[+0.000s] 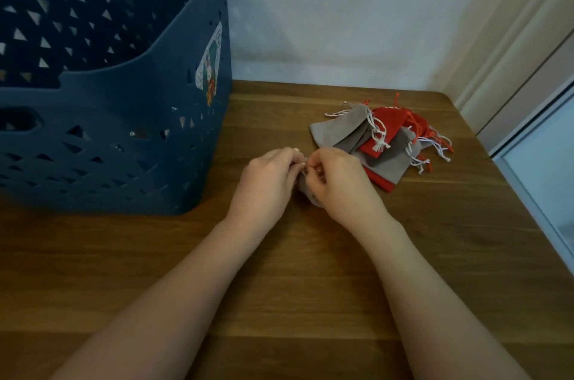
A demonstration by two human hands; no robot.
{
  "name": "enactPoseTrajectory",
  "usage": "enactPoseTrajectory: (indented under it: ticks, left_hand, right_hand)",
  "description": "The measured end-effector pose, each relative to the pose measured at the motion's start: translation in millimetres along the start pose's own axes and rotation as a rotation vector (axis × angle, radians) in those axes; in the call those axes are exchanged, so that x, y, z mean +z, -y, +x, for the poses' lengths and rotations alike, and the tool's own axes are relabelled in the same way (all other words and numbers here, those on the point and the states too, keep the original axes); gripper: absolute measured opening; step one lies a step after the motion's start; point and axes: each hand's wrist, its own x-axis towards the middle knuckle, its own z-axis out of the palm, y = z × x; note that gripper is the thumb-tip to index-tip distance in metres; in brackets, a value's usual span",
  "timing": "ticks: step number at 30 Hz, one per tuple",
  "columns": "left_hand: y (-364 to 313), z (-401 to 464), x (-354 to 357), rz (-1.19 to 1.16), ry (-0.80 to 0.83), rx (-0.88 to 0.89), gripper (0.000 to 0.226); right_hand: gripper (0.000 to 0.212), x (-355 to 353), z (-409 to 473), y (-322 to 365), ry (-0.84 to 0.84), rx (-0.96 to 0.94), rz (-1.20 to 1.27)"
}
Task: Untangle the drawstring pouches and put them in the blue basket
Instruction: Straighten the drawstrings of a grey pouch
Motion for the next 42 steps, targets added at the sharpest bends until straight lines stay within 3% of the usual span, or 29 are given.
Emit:
enactPoseTrajectory:
  ticks: [2, 6, 10, 21, 27, 33, 37, 42]
  left_hand:
    - [1.5, 0.8, -1.9, 0.021, -0.027, 0.053, 0.016]
    - [4.6, 1.8, -2.7, -0.104, -0.091, 0.112, 0.011]
    - [5.4, 0.4, -0.1, -0.203, -0.091, 0.154, 0.015]
    - [4.2, 1.7, -3.3, -0.021, 0.025, 0.172, 0.007]
    - [7.5, 10.6, -6.2, 0.137, 0.022, 0.015, 0.013]
    - [0.4, 12.7, -8.6, -0.170, 0.092, -0.132, 0.014]
    - [4.5, 12.0, -8.1, -0.188, 0.065, -0.201, 0.014]
    - [-0.9, 8.7, -20.4, -0.448, -0.060, -0.184, 0.016]
  right_hand:
    - [0.009, -0.9, 0.1, 0.2, 0.064, 0.082, 0.203]
    - [0.024, -7.5, 0.2, -2.5, 0.215, 0.365, 0.986]
    - [0.022, -10.7, 0.6, -5.2, 0.226, 0.451, 1.275]
    - [0.014, -8.0, 0.9, -10.1, 0.215, 0.415, 1.243]
    - [0.027, -6.6, 6.1, -15.2, -0.131, 0.348, 1.077]
    - [0.025, -6.1, 5.1, -13.0, -0.149, 0.224, 0.830]
    - [0.024, -4.1, 4.8, -9.3, -0.200, 0.222, 0.732]
    - [0.016, -12.8, -3.8, -5.5, 0.005, 0.198, 0.745]
